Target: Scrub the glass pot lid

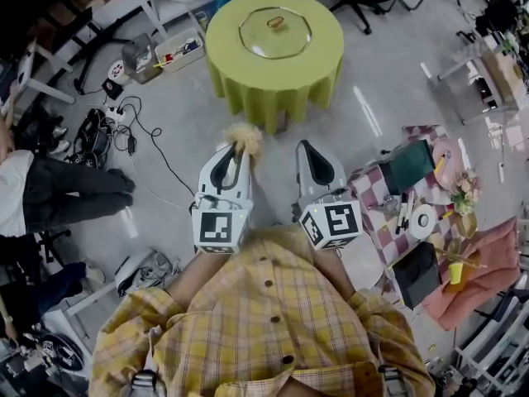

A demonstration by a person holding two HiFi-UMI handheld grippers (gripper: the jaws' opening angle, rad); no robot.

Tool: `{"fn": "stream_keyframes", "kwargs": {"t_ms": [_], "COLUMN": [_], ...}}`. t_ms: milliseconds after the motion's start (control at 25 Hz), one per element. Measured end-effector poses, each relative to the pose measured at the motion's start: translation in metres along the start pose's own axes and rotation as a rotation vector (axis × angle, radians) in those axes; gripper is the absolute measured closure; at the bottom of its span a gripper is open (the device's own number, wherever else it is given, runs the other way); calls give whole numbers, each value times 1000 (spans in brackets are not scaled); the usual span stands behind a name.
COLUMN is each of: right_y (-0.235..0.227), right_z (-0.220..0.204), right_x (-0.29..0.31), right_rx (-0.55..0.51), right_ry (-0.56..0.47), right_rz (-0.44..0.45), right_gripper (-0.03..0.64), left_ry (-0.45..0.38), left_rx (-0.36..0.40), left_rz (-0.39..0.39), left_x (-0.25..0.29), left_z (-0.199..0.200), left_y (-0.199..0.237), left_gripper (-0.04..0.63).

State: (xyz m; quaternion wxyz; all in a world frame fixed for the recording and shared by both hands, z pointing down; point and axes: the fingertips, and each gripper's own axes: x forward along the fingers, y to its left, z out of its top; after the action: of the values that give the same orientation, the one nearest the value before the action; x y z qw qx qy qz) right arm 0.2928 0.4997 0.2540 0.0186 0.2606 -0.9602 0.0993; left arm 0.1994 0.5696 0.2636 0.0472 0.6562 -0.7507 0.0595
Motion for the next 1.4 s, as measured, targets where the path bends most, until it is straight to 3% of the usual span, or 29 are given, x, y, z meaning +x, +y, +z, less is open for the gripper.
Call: {"fn": "stream_keyframes", "kwargs": {"t_ms": [560,920,1120,1400], "right_y": [-91,-138,-161,-208], "right_z": [54,68,73,58], "right_x": [258,392,437,454], "right_rx": [16,3,-1,9], "right_ry": [22,71,95,124], "right_rz": [-99,-174,-169,-122], "right_gripper": [620,620,620,620], "left_ry": [16,41,81,159], "left_rx": [2,-22,-36,3], "left_rz": [-119,-181,-175,-158], "left_x": [252,374,418,468], "left_z": [55,66,56,34], "left_y": [151,228,249,229], "left_gripper": [541,541,541,543]}}
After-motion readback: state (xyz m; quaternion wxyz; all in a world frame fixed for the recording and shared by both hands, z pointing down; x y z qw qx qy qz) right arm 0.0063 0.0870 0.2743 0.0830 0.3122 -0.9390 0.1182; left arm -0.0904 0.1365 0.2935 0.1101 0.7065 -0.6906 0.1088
